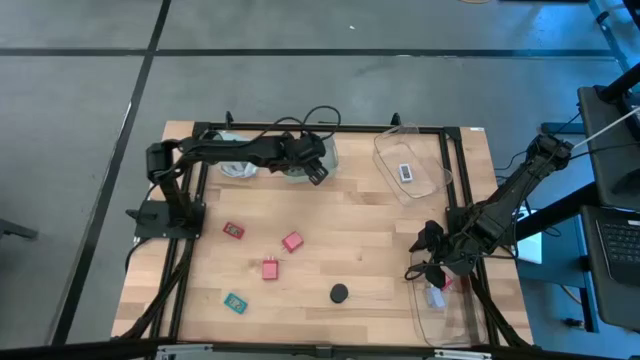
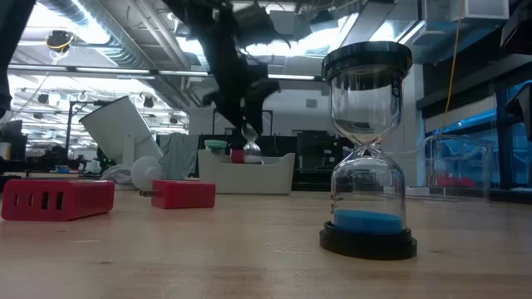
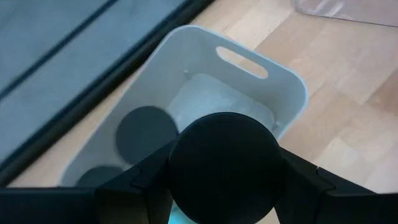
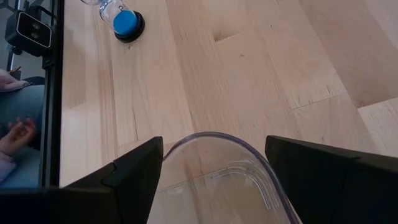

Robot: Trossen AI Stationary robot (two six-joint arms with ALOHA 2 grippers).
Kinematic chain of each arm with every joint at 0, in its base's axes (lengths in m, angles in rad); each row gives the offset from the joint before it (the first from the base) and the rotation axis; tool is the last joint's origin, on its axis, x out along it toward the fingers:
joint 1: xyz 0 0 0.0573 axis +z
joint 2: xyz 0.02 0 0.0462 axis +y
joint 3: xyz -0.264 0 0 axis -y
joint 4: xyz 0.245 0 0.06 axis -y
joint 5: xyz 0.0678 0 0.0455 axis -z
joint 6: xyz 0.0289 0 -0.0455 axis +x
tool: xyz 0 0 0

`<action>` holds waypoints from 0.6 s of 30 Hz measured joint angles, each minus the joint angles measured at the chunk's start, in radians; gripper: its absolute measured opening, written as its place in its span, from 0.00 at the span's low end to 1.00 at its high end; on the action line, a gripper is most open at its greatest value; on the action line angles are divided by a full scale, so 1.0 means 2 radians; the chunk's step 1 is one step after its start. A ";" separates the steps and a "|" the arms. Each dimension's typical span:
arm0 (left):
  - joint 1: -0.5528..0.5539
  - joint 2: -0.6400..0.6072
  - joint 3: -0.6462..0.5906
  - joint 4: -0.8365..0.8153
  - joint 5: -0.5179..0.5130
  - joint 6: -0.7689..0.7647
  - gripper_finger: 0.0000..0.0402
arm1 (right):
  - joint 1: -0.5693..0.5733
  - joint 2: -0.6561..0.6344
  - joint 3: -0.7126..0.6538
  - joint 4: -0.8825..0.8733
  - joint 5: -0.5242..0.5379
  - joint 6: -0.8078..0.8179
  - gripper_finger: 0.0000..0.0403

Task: Pick & Place Office items
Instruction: Put the white hourglass into the gray bin

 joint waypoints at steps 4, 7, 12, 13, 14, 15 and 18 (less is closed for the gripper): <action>0.006 0.020 0.000 0.007 0.008 0.001 0.51 | 0.000 0.000 0.000 0.000 0.000 0.000 0.71; 0.006 0.030 0.000 0.000 0.006 0.001 0.51 | 0.000 0.000 0.000 0.000 0.000 0.000 0.71; 0.006 0.037 0.000 -0.014 0.003 0.001 0.52 | 0.000 0.000 0.000 0.000 0.000 0.000 0.71; 0.006 0.037 0.000 -0.018 0.003 0.001 0.53 | 0.000 0.000 0.000 0.000 0.000 0.000 0.71; 0.006 0.037 0.000 -0.019 0.002 0.001 0.54 | 0.000 0.000 0.000 0.000 0.000 0.000 0.71; 0.006 0.037 0.000 -0.018 0.001 0.001 0.56 | 0.000 0.000 0.000 0.000 0.000 0.000 0.71; 0.006 0.037 0.000 -0.019 0.001 0.001 0.59 | 0.000 0.000 0.000 0.000 0.000 0.000 0.71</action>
